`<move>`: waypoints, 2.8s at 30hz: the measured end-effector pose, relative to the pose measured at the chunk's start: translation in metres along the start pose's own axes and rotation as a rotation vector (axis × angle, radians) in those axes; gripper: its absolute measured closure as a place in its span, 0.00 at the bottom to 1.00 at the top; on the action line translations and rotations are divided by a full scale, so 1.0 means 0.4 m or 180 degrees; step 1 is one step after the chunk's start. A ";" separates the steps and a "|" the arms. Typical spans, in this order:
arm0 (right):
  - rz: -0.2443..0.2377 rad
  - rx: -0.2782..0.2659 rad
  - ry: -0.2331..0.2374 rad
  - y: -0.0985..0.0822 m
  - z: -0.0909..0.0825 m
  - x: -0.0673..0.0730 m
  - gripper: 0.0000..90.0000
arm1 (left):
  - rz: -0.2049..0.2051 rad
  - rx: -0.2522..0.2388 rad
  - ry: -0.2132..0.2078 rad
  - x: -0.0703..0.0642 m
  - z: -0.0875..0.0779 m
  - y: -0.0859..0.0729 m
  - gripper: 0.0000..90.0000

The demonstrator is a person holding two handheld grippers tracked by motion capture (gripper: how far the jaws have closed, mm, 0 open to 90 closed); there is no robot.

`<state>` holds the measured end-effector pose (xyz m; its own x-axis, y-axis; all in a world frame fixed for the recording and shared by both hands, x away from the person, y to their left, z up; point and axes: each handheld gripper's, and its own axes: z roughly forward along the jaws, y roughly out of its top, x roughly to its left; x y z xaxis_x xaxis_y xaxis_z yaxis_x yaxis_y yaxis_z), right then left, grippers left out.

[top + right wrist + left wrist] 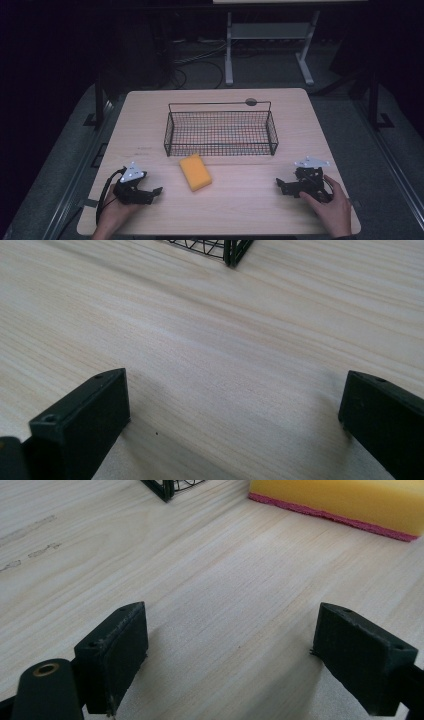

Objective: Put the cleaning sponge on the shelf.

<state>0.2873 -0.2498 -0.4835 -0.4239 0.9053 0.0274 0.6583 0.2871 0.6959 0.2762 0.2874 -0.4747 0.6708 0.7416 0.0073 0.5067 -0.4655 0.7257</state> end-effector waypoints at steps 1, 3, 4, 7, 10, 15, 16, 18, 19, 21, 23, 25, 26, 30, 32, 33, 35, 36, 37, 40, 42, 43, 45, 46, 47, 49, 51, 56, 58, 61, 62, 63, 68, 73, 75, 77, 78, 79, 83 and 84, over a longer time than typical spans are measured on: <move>0.0001 0.0000 0.0000 0.000 0.000 0.000 0.00 | 0.0003 0.0002 0.0003 0.000 0.000 0.000 0.15; 0.0000 -0.0001 0.0000 0.000 0.000 0.000 0.00 | 0.0004 0.0002 0.0004 -0.001 0.000 0.000 0.15; 0.0000 0.0000 -0.0001 0.000 0.000 0.000 0.00 | 0.0002 -0.0001 0.0007 -0.001 0.000 0.000 0.15; -0.0003 0.0000 0.0001 0.000 0.000 0.000 0.00 | 0.0010 0.0018 0.0011 -0.003 -0.006 -0.002 0.16; -0.0007 0.0000 0.0001 0.000 0.000 -0.001 0.00 | 0.0061 0.0020 0.0047 -0.011 -0.014 0.002 0.26; -0.0007 -0.0001 0.0002 0.000 0.000 0.000 0.00 | 0.0050 -0.0033 -0.0086 -0.017 -0.035 0.029 0.52; -0.0008 0.0000 0.0001 0.000 0.000 -0.001 0.00 | 0.0033 -0.0029 -0.0125 -0.019 -0.038 0.034 0.62; -0.0007 0.0000 0.0001 0.000 0.000 0.000 0.00 | 0.0047 -0.0027 -0.0197 -0.024 -0.043 0.045 0.76; -0.0007 -0.0001 0.0001 0.000 0.000 0.000 0.00 | 0.0061 -0.0013 -0.0221 -0.026 -0.044 0.051 0.82; -0.0004 0.0000 0.0001 0.000 0.000 0.000 0.00 | 0.0074 -0.0002 -0.0258 -0.030 -0.044 0.061 0.96; 0.0000 0.0001 0.0002 0.000 0.000 0.000 0.00 | 0.0057 -0.0014 -0.0289 -0.031 -0.044 0.071 0.99; -0.0008 -0.0001 0.0001 0.000 0.000 0.000 0.00 | 0.0050 -0.0004 -0.0300 -0.031 -0.040 0.077 1.00; -0.0012 -0.0003 0.0001 0.000 0.000 -0.001 0.00 | 0.0073 0.0019 -0.0313 -0.032 -0.035 0.083 1.00; -0.0007 -0.0002 0.0001 0.000 0.000 0.000 0.00 | 0.0109 0.0015 -0.0345 -0.036 -0.021 0.102 1.00; -0.0007 -0.0002 0.0001 0.000 0.000 -0.001 0.00 | 0.0118 0.0004 -0.0378 -0.039 -0.012 0.115 1.00; -0.0007 -0.0001 0.0001 0.000 0.000 -0.001 0.00 | 0.0139 0.0014 -0.0383 -0.040 -0.009 0.118 1.00; -0.0007 -0.0002 0.0001 0.000 0.000 0.000 0.00 | 0.0151 0.0015 -0.0387 -0.041 -0.007 0.123 1.00; -0.0008 -0.0002 0.0001 0.000 0.000 -0.001 0.00 | 0.0148 0.0001 -0.0410 -0.039 -0.003 0.134 1.00; -0.0008 -0.0001 0.0001 0.000 0.000 -0.001 0.00 | 0.0143 -0.0009 -0.0419 -0.039 -0.001 0.137 1.00; -0.0008 -0.0002 0.0001 0.000 0.000 -0.001 0.00 | 0.0176 -0.0017 -0.0457 -0.040 0.005 0.151 1.00; -0.0007 -0.0001 0.0001 0.000 0.000 -0.001 0.00 | 0.0187 -0.0014 -0.0464 -0.040 0.007 0.156 1.00; -0.0007 -0.0001 0.0001 0.000 0.000 -0.001 0.00 | 0.0193 -0.0018 -0.0470 -0.039 0.009 0.161 1.00; -0.0007 -0.0001 0.0001 0.000 0.000 0.000 0.00 | 0.0208 -0.0036 -0.0477 -0.040 0.015 0.168 1.00; -0.0007 -0.0001 0.0001 0.000 0.000 0.000 0.00 | 0.0202 -0.0056 -0.0494 -0.042 0.023 0.175 1.00; -0.0007 -0.0001 0.0001 0.000 0.000 0.000 0.00 | 0.0210 -0.0056 -0.0503 -0.043 0.028 0.179 1.00; -0.0007 -0.0001 0.0001 0.000 0.000 0.000 0.00 | 0.0247 -0.0025 -0.0515 -0.046 0.036 0.187 1.00; -0.0007 -0.0001 0.0001 0.000 0.000 0.000 0.00 | 0.0284 -0.0017 -0.0520 -0.049 0.046 0.197 1.00; -0.0008 -0.0001 0.0000 0.000 0.000 -0.001 0.00 | 0.0326 -0.0029 -0.0529 -0.054 0.065 0.218 1.00; -0.0004 -0.0002 0.0000 0.000 0.000 0.000 0.00 | 0.0324 -0.0038 -0.0524 -0.052 0.070 0.224 1.00; -0.0008 -0.0002 0.0001 0.000 0.000 -0.001 0.00 | 0.0323 -0.0056 -0.0522 -0.047 0.079 0.233 1.00; -0.0004 -0.0002 0.0000 0.000 0.000 0.000 0.00 | 0.0320 -0.0050 -0.0522 -0.046 0.082 0.237 1.00; -0.0003 -0.0003 0.0000 0.000 0.000 0.000 0.00 | 0.0317 -0.0064 -0.0516 -0.046 0.086 0.240 1.00; -0.0005 -0.0002 0.0000 0.000 0.000 0.000 0.00 | 0.0381 -0.0023 -0.0503 -0.045 0.111 0.257 1.00; -0.0005 -0.0002 0.0000 0.000 0.000 0.000 0.00 | 0.0409 0.0007 -0.0484 -0.044 0.130 0.266 1.00; -0.0006 -0.0001 -0.0001 0.000 0.000 -0.001 0.00 | 0.0434 0.0069 -0.0479 -0.043 0.139 0.265 1.00; -0.0007 -0.0001 0.0000 0.000 0.000 -0.001 0.00 | 0.0433 0.0085 -0.0477 -0.044 0.141 0.263 1.00; -0.0008 -0.0001 0.0000 0.000 0.000 -0.001 0.00 | 0.0432 0.0089 -0.0482 -0.045 0.140 0.262 1.00; -0.0008 -0.0001 0.0000 0.000 0.000 -0.001 0.00 | 0.0433 0.0097 -0.0486 -0.045 0.139 0.262 1.00; -0.0009 -0.0001 -0.0001 0.000 0.000 -0.001 0.00 | 0.0431 0.0106 -0.0501 -0.046 0.136 0.256 1.00; -0.0007 -0.0002 0.0001 0.000 0.000 0.000 0.00 | 0.0431 0.0106 -0.0501 -0.046 0.136 0.256 1.00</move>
<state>0.2874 -0.2499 -0.4836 -0.4254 0.9046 0.0261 0.6570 0.2889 0.6964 0.3452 0.1999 -0.4379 0.8090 0.5878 -0.0064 0.4221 -0.5733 0.7023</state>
